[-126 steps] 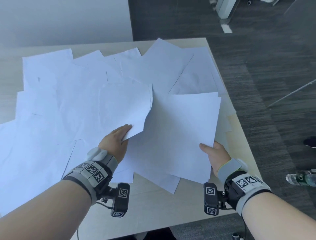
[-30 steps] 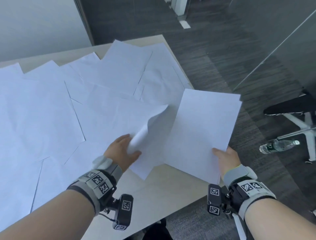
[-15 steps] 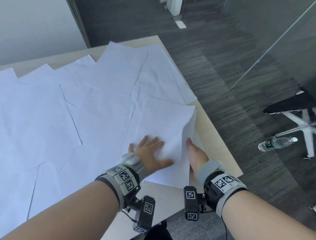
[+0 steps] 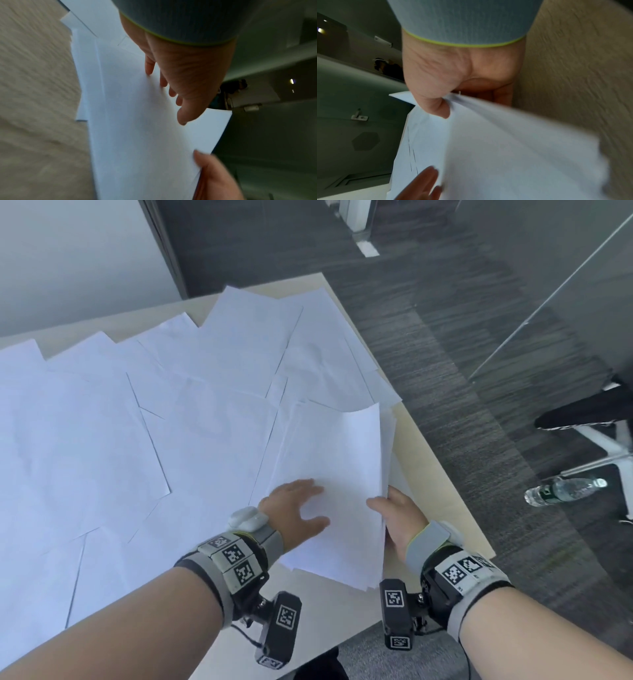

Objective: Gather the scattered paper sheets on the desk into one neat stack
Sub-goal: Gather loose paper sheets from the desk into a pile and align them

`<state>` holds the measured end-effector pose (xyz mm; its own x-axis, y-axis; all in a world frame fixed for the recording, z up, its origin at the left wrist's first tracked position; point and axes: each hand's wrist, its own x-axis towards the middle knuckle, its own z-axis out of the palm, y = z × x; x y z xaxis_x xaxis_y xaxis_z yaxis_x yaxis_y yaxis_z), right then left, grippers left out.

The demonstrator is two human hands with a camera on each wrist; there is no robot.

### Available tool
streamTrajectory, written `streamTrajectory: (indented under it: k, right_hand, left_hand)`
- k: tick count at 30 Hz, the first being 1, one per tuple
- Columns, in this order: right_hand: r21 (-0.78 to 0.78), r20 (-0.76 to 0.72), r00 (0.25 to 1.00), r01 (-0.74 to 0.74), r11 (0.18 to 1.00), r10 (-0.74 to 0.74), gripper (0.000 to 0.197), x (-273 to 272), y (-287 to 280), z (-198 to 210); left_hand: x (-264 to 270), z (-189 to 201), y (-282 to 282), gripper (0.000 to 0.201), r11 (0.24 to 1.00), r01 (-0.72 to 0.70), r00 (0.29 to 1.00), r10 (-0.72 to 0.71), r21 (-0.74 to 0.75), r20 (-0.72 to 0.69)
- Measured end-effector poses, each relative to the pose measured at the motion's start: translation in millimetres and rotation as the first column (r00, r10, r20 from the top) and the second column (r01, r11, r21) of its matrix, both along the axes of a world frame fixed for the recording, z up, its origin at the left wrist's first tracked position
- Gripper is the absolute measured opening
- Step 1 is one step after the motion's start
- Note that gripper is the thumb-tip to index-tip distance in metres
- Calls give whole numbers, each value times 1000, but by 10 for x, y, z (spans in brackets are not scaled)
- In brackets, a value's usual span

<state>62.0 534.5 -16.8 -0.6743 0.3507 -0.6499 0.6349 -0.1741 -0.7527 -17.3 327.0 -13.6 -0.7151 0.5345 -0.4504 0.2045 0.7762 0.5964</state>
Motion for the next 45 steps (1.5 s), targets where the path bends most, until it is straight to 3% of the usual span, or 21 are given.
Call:
streamTrajectory:
  k: [4,8,11,15,20,22,26,30,33,35,38,40,42,45]
  right_hand:
    - [96,-11,999,-52,994,53,21,-41,11,-59]
    - [130,-89,995,-39,991,51,19,-83,1,-24]
    - [166,-185,979,-54,985,85,24,-166,-31,153]
    - [117,-307,950,-24,993,59,33,-373,-67,360]
    - [-47,-439,897,30,998,-48,34,-581,-63,557]
    - [-4,-439,899,6,1000,-7,30,-595,-66,557]
    - [118,-346,936,-27,993,67,23,-548,-115,403]
    - [188,-295,954,0,982,56,19,-550,-109,317]
    - [224,-243,970,37,974,20,17,-561,-34,240]
    - [176,-192,980,78,981,-43,18,-567,33,150]
    - [143,-113,984,151,978,-135,24,-526,139,3]
    - [142,-70,984,172,975,-163,24,-476,192,-82]
    - [147,-36,984,179,973,-175,22,-437,223,-156]
    - [148,-4,985,173,974,-174,19,-393,227,-208]
  left_hand:
    - [-242,102,-144,50,925,-360,932,352,122,83]
    - [-476,67,-286,79,810,-573,819,562,126,116]
    - [-617,127,-366,94,707,-677,727,596,206,341]
    - [-730,240,-394,60,643,-697,711,559,318,427]
    - [-725,474,-339,29,430,-712,694,555,556,459]
    - [-679,485,-360,34,445,-703,705,542,555,457]
    - [-577,422,-371,36,586,-666,745,499,461,442]
    - [-561,421,-331,20,715,-588,809,512,378,291]
    - [-629,284,-396,34,853,-451,892,437,261,114]
    - [-675,157,-526,45,904,-408,911,412,130,-5]
    - [-693,-50,-780,73,938,-321,944,306,-130,-123]
    - [-692,-153,-927,98,912,-251,967,218,-325,-133]
    - [-701,-219,-1014,118,886,-203,979,170,-418,-116]
    - [-701,-277,-1063,128,878,-175,983,127,-446,-135]
